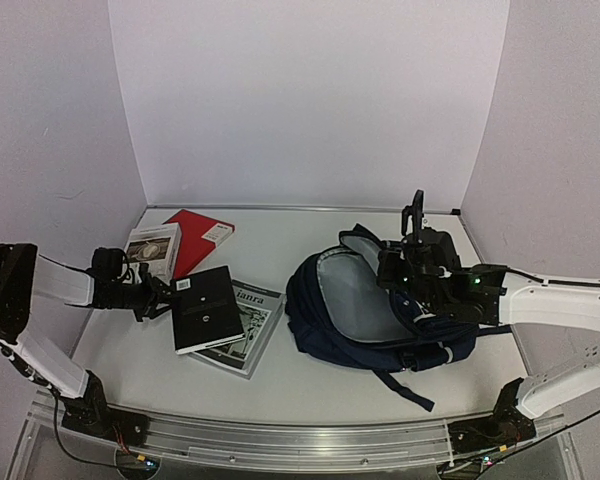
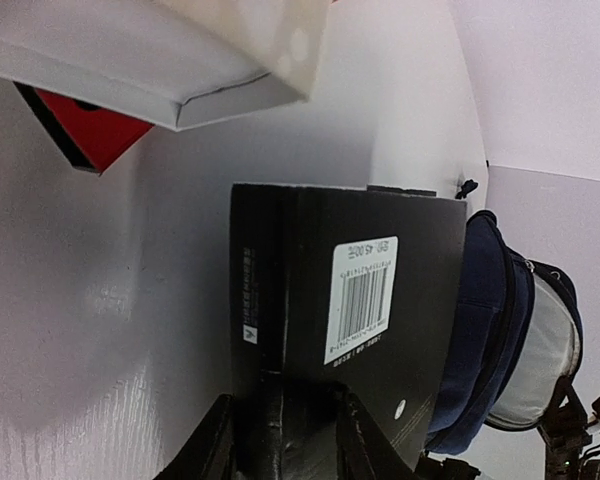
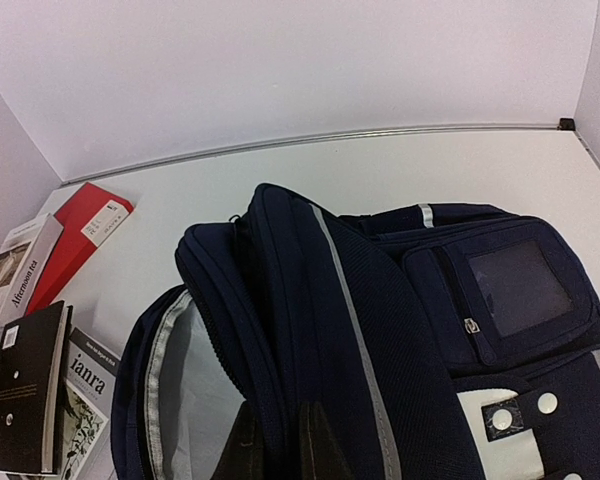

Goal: Pack the student bag
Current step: Adjust the book at the center of the board, then pick up the book from the center of the board.

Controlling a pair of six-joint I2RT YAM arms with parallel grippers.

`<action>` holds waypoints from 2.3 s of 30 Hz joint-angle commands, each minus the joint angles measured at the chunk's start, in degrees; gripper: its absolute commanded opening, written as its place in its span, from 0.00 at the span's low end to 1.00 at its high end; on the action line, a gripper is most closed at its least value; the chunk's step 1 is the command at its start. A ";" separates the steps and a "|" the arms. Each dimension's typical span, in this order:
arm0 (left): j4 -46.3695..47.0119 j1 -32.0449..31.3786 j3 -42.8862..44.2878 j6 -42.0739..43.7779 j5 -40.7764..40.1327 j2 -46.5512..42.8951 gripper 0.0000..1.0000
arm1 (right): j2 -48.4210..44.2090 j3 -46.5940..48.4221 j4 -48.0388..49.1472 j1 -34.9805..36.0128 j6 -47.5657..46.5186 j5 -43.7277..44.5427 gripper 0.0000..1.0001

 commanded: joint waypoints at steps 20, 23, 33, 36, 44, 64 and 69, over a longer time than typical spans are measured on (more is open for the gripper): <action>8.70 -0.26 -3.10 -1.16 2.59 3.79 0.52 | -1.06 5.25 2.54 -0.29 1.35 3.83 0.00; 10.21 -0.29 -4.09 -2.76 3.95 4.30 0.54 | -1.02 5.41 2.54 -0.29 1.35 3.84 0.00; 20.31 -0.26 -7.87 -8.64 6.72 5.65 0.55 | -0.86 6.15 2.46 -0.30 0.92 3.76 0.00; 25.73 -0.26 -8.78 -10.86 7.43 6.68 0.46 | -1.00 6.42 2.36 -0.28 0.74 3.75 0.00; 35.29 -0.27 -10.53 -16.17 8.62 2.55 0.11 | -1.67 6.47 1.79 -0.32 0.74 3.82 0.00; 3.84 -16.99 15.95 -18.73 -0.65 -20.45 0.00 | -1.48 13.61 1.22 0.04 0.96 -4.29 0.00; 8.12 -25.26 20.05 -22.21 -3.89 -15.78 0.00 | -0.47 16.02 1.22 0.87 0.58 -3.98 0.00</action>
